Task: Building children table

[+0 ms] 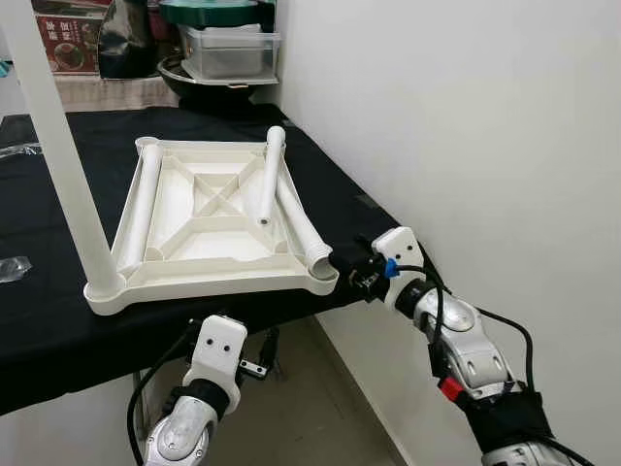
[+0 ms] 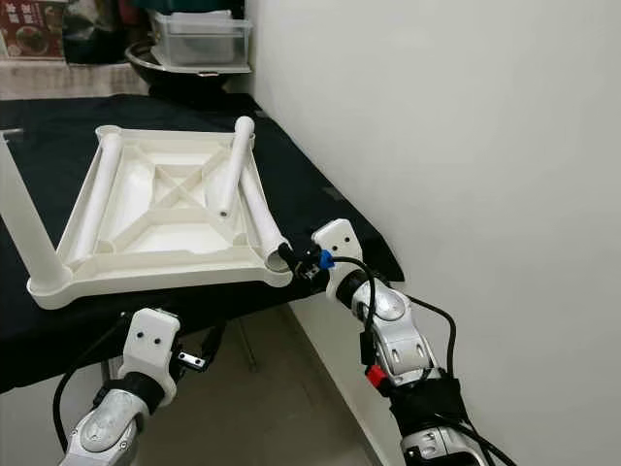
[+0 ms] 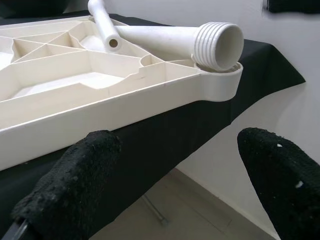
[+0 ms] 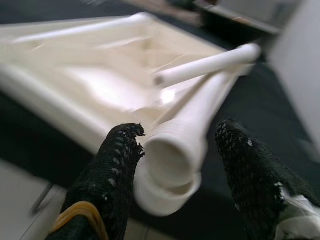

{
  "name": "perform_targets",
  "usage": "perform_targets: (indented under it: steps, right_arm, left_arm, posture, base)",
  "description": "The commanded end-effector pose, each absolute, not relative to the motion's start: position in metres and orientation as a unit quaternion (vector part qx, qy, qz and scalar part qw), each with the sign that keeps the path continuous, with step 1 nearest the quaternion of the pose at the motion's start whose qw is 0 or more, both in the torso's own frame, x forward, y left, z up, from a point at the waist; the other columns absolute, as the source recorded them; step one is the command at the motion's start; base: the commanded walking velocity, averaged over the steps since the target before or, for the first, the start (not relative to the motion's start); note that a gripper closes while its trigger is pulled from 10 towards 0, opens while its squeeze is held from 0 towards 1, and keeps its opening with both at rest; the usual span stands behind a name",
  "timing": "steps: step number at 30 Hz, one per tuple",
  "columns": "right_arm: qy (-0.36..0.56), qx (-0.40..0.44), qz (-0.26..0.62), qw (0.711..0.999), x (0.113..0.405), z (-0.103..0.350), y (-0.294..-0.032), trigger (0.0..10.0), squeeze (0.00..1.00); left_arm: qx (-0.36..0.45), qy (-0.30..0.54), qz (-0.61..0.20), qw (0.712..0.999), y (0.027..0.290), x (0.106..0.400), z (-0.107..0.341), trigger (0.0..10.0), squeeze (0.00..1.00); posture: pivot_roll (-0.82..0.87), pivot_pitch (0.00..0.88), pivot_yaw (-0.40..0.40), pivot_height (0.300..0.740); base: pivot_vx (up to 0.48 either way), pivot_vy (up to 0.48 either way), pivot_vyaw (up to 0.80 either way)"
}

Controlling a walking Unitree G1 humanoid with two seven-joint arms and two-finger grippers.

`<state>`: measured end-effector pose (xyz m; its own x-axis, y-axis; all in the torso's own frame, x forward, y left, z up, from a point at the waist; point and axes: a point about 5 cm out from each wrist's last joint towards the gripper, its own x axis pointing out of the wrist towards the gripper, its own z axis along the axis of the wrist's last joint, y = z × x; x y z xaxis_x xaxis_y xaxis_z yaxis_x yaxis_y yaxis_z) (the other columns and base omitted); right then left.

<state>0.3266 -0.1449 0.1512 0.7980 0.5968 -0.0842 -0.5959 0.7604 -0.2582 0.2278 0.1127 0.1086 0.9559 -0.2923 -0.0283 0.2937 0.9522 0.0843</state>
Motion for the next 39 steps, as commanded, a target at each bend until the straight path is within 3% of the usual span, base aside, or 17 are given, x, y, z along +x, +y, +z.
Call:
perform_targets:
  steps: [1,18,39]
  right_arm:
    - [0.013,-0.147,0.334,0.931,0.323,0.147,-0.144,10.0,0.0]
    - [0.026,-0.184,0.247,0.951,0.343,0.149,-0.143,10.0,0.0]
    - [0.046,-0.205,0.229,0.95,0.357,0.144,-0.13,10.0,0.0]
  left_arm:
    - [0.041,0.014,-0.152,0.987,0.112,0.227,0.108,10.0,0.0]
    - [0.041,0.004,-0.147,0.988,0.112,0.226,0.112,10.0,0.0]
    - [0.043,0.006,-0.148,0.988,0.112,0.225,0.113,10.0,0.0]
  posture:
    - [0.1,0.045,-0.135,0.74]
    - [0.1,0.07,-0.142,0.74]
    - [0.11,0.08,-0.147,0.74]
  base:
    - [0.0,0.0,0.0]
    - [0.0,0.0,0.0]
    - [0.0,0.0,0.0]
